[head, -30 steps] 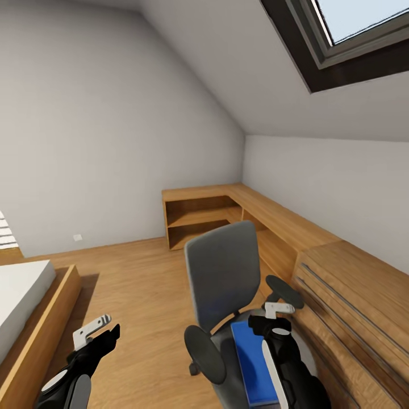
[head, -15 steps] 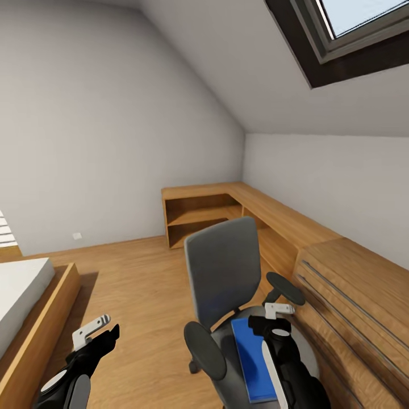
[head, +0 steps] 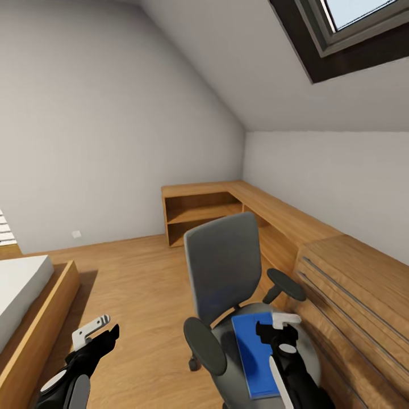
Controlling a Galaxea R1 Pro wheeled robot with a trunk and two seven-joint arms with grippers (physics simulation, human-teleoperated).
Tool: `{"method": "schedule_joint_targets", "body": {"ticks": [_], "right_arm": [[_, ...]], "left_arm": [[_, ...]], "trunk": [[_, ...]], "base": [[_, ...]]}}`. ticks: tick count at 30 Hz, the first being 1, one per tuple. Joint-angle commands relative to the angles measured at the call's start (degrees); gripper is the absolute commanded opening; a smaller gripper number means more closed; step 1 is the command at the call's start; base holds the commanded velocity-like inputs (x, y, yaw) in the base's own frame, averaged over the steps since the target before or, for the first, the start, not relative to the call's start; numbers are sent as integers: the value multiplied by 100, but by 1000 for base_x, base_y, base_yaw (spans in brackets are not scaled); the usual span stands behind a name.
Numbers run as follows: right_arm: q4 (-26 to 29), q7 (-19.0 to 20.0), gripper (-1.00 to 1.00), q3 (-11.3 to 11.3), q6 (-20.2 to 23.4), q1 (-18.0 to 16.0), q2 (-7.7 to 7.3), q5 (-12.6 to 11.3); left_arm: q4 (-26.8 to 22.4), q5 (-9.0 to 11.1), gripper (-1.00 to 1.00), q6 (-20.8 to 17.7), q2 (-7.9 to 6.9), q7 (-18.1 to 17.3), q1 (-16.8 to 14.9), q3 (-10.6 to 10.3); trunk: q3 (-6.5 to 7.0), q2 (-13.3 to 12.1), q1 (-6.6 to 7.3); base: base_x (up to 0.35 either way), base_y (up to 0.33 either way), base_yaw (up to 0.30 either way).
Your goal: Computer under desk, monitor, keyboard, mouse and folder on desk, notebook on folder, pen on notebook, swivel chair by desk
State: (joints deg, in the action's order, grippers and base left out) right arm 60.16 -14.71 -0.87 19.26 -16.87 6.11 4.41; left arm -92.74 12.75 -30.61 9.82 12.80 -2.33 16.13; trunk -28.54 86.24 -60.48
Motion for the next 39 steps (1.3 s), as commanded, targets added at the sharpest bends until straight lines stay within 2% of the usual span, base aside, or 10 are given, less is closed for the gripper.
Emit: {"method": "schedule_joint_targets", "body": {"ticks": [1,6,8,9,12,14,19,21,25,39], "right_arm": [[-197,10,100,-29,-99,-29,-26,45],[-1424,79,100,-127,-896,-410,-223,27],[-2092,165,100,-154,-1300,-694,-312,-14],[-3134,315,100,-171,-1856,-1171,-487,-184],[-3572,399,100,-175,-2060,-1395,-582,-313],[-3929,608,100,-179,-2232,-1588,-722,-534],[-4022,778,100,-183,-2276,-1639,-810,-717],[-4042,856,100,-182,-2285,-1652,-878,-908],[-4052,1011,100,-178,-2287,-1659,-921,-1086],[-4055,1528,100,-186,-2261,-1661,-919,-1185]], "left_arm": [[-8,61,100,-24,3,38,-4,3],[-8,61,100,-24,5,35,-4,4],[-6,61,100,-24,5,35,-4,4],[-7,61,100,-24,9,36,-4,-1],[-7,61,100,-24,10,37,-4,-3],[-8,61,100,-24,11,37,-4,-4],[-8,61,100,-24,11,36,-4,-5],[-8,61,100,-24,11,37,-4,-8],[-8,61,100,-24,11,38,-4,-17],[-8,61,100,-24,11,38,-4,-22]], "trunk": [[-25,45,-22],[-114,246,-132],[-150,326,-176],[-168,366,-198],[-222,487,-264],[-258,567,-308],[-348,767,-418],[-384,847,-462],[-456,1008,-550],[-707,1569,-857]], "base": [[0,0,0],[0,0,0],[0,0,0],[0,0,0],[0,0,0],[0,0,0],[0,0,0],[0,0,0],[0,0,0],[0,0,0]]}}
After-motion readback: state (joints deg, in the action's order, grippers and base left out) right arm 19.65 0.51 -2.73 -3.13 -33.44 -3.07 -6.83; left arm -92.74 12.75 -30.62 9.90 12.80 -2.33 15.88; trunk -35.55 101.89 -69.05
